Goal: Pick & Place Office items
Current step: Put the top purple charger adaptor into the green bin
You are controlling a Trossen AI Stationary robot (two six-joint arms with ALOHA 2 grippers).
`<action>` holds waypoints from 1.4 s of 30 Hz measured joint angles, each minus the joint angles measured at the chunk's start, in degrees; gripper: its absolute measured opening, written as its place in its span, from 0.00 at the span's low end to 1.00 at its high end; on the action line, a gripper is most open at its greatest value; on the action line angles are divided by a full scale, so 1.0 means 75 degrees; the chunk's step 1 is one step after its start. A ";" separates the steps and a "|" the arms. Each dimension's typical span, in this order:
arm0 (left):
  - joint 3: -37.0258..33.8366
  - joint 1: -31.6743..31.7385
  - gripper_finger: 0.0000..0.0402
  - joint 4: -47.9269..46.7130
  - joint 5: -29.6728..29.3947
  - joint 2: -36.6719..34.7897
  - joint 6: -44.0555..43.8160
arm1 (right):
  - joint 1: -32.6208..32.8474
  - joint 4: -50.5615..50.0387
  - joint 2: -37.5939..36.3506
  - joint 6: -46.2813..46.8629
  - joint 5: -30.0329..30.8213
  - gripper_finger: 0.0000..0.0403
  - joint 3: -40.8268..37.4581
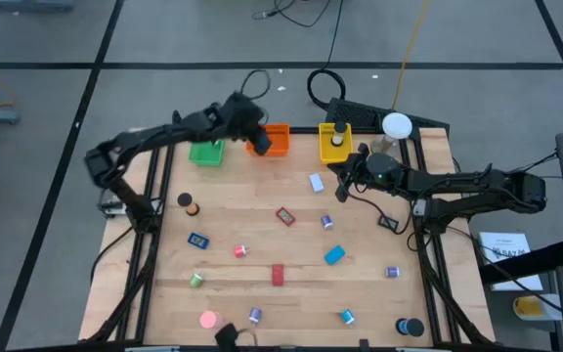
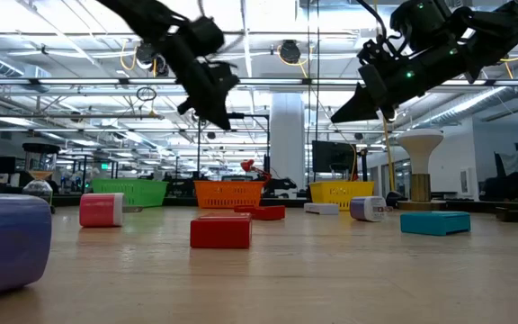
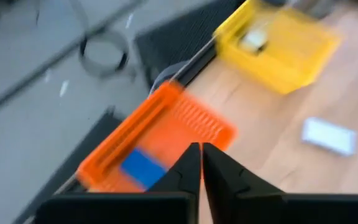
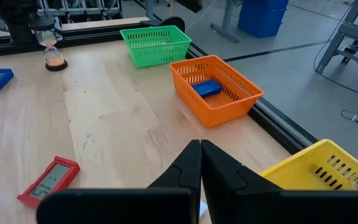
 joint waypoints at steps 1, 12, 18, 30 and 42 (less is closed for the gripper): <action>-0.0445 -0.0071 0.02 0.0527 0.0069 -0.0278 0.0013 | 0.0000 0.0038 0.0000 0.0000 0.0000 0.01 0.0000; -0.3443 -0.0723 0.07 0.3014 0.0874 -0.2304 0.0419 | 0.0000 0.0052 0.0000 0.0902 -0.0050 0.01 -0.0086; -0.5620 -0.1270 0.02 0.6778 0.1337 -0.2681 0.0705 | 0.0129 0.0756 0.0000 0.1480 -0.1411 0.01 -0.0169; -0.7140 -0.1578 0.09 0.8704 0.1433 -0.2655 0.0821 | 0.1925 -0.3508 0.0173 0.2594 0.1345 0.03 0.1285; -0.7143 -0.1940 0.09 0.8691 0.1427 -0.2635 0.0824 | 0.4483 -0.4633 0.1067 0.4858 0.2621 0.40 0.1323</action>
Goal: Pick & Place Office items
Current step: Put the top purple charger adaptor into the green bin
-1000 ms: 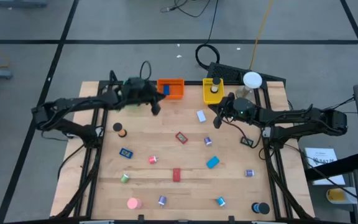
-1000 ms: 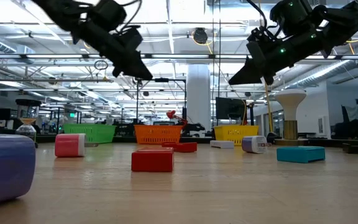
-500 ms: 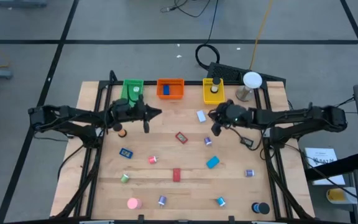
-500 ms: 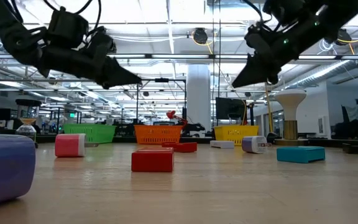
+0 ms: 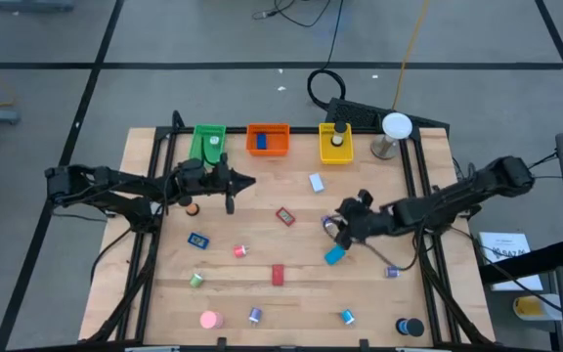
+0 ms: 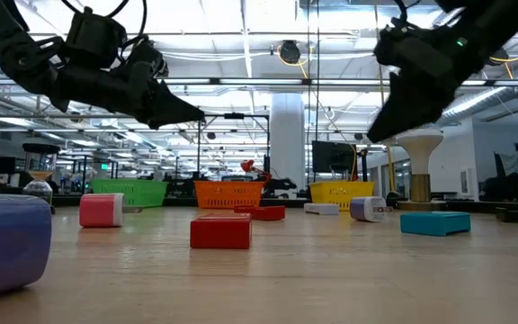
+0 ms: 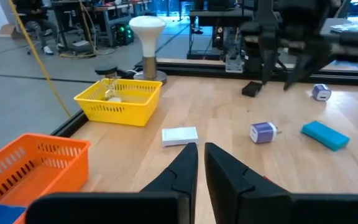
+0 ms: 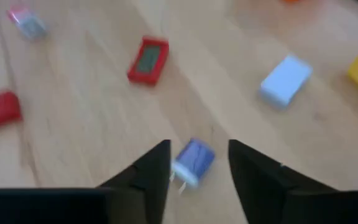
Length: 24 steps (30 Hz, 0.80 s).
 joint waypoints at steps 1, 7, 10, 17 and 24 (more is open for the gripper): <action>0.0000 -0.0020 0.09 0.0001 -0.0002 0.0000 0.0000 | 0.0157 0.0005 0.0198 0.0193 0.0095 0.43 -0.0003; 0.0000 -0.0135 0.09 -0.0001 -0.0005 0.0000 -0.0001 | 0.0644 0.0053 0.1347 0.1400 0.0599 0.63 -0.0003; 0.0000 -0.0206 0.09 -0.0001 -0.0008 0.0000 -0.0003 | 0.0649 0.0062 0.1722 0.1940 0.0648 0.71 -0.0003; 0.0000 -0.0441 0.09 -0.0003 -0.0189 0.0000 -0.0014 | 0.0391 0.0807 0.2329 0.2140 0.0840 0.77 -0.0003; 0.0000 -0.0713 0.09 -0.0003 -0.0599 0.0000 -0.0017 | 0.0079 0.0981 0.2832 0.2084 0.0778 0.66 -0.0003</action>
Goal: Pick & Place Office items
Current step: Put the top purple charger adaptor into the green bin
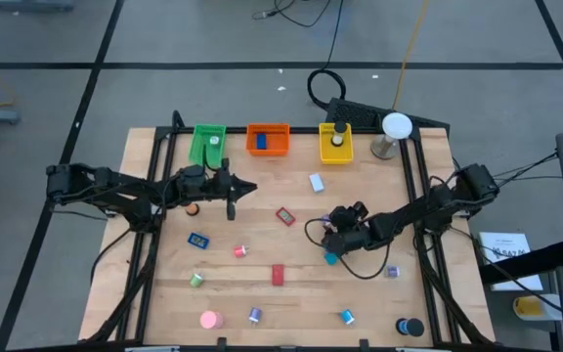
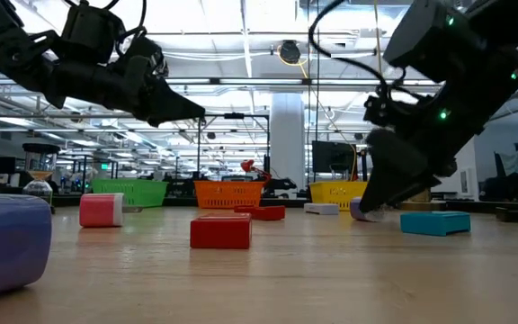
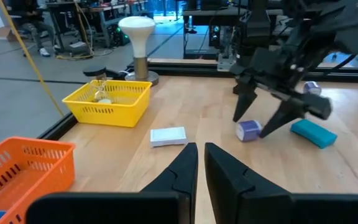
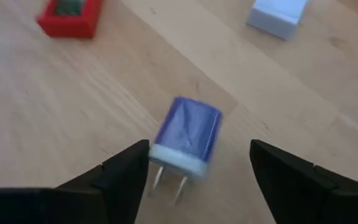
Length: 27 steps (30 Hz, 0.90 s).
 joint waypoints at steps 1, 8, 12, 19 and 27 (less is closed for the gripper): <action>0.0000 -0.0039 0.09 0.0000 -0.0006 0.0000 -0.0003 | -0.0034 0.0015 0.0078 -0.0019 -0.0001 0.64 0.0000; 0.0002 -0.0346 0.09 -0.0144 -0.0010 0.0000 -0.0198 | -0.0132 0.0257 0.0252 -0.0527 -0.0004 0.46 0.0003; 0.0192 -0.0577 0.09 -0.0801 -0.0013 0.0006 -0.0331 | -0.0132 0.0371 0.0040 -0.1386 -0.0023 0.34 -0.0002; 0.0849 -0.1263 0.24 -0.1189 -0.0015 0.0653 -0.0453 | -0.0132 0.2103 -0.0274 -0.4596 -0.0025 0.33 -0.0003; 0.2239 -0.1454 0.59 -0.1217 0.0727 0.2630 -0.3594 | -0.0132 0.3664 -0.0277 -0.7582 0.0015 0.33 0.0033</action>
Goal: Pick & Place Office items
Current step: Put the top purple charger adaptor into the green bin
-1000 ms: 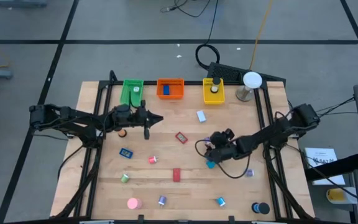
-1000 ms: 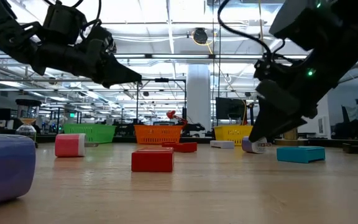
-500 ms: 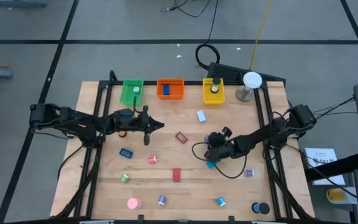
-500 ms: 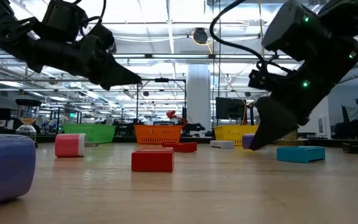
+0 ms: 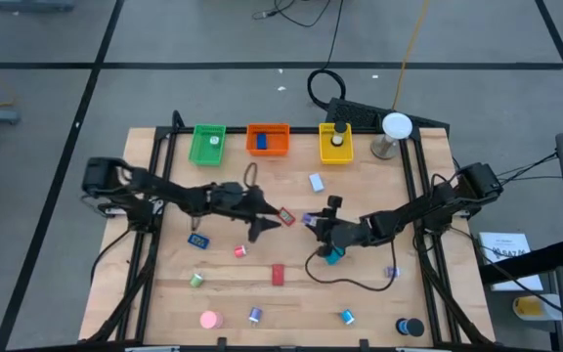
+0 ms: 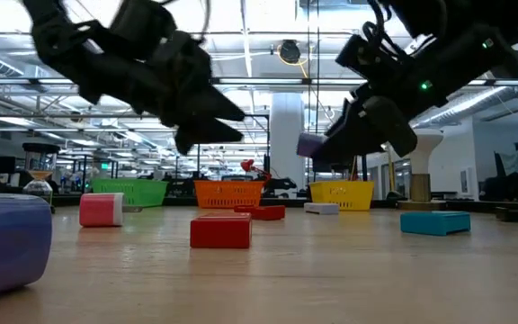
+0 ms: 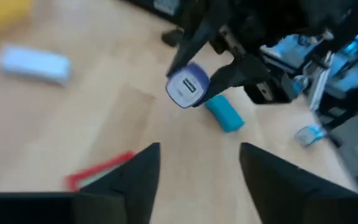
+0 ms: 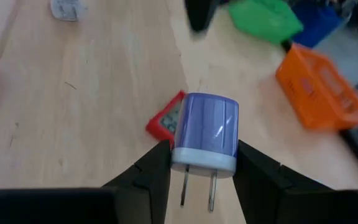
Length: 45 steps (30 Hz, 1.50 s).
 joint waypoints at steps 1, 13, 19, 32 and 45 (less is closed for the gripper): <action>0.0142 0.0000 0.62 -0.0014 0.0130 0.0206 -0.0282 | 0.0000 0.0005 0.0000 -0.0248 0.0011 0.33 0.0051; 0.0882 0.0088 0.73 0.0827 0.0007 0.1019 -0.1443 | 0.0105 0.0162 0.0006 -0.1760 0.0257 0.33 0.0339; 0.0882 0.0017 0.69 0.0875 0.0119 0.1019 -0.1551 | 0.0165 0.0554 0.0006 -0.2356 0.0407 0.33 0.0340; 0.0879 -0.0085 0.60 0.1251 0.0187 0.1019 -0.1433 | 0.0158 0.0813 0.0006 -0.2802 0.0102 0.33 0.0344; 0.0972 -0.0213 0.52 0.1042 0.0319 0.1022 -0.1322 | 0.0055 0.0813 0.0592 -0.3373 -0.0026 0.33 0.1043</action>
